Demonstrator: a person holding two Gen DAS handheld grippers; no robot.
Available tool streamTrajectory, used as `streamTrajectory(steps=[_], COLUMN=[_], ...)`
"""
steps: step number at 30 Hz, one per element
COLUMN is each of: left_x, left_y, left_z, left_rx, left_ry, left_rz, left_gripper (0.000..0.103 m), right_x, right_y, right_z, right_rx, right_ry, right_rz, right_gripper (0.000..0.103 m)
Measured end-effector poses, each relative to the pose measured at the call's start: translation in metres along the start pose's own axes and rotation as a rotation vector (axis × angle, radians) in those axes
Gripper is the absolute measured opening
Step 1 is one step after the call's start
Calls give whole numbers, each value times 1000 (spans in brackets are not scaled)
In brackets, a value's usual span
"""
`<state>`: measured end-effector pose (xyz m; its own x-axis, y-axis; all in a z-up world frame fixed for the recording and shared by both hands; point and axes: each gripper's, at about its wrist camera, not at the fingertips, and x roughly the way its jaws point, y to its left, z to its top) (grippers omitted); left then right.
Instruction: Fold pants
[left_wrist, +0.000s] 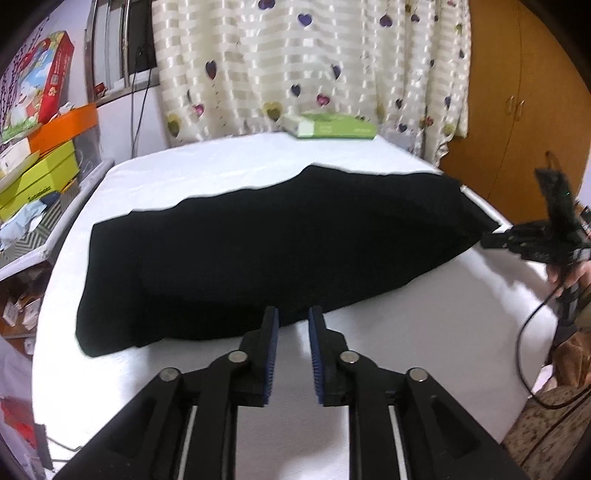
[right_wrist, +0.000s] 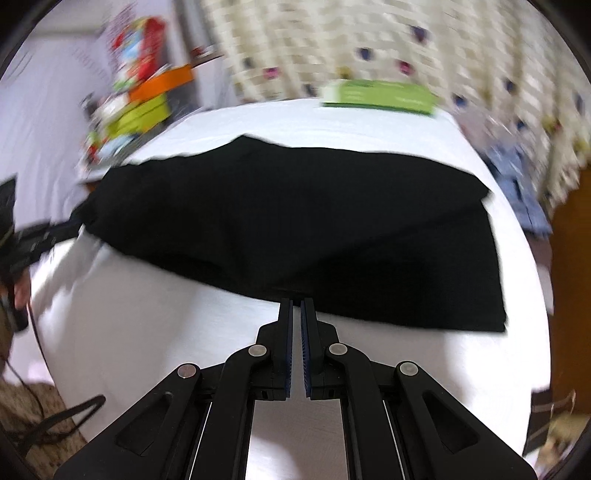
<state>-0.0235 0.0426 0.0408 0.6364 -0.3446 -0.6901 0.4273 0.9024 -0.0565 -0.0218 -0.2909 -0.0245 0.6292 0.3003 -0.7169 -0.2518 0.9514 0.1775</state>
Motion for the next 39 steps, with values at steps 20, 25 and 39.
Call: streamTrajectory(steps=[20,25,39], left_x=[80,93,148], left_y=[-140,-173,-215], left_z=[71,82,99], left_rx=[306,362,395], left_ry=[-2,9,146], left_rz=[-307,-335,-285], left_gripper=[53,53,27], right_x=[-33,-38,-41], right_y=[-71,-81,-95], right_z=[5,1,-1], right_rx=[197,235,274], right_ry=[-86,-106,-105], right_rz=[-34,-13,-18], right_gripper=[46,46,46])
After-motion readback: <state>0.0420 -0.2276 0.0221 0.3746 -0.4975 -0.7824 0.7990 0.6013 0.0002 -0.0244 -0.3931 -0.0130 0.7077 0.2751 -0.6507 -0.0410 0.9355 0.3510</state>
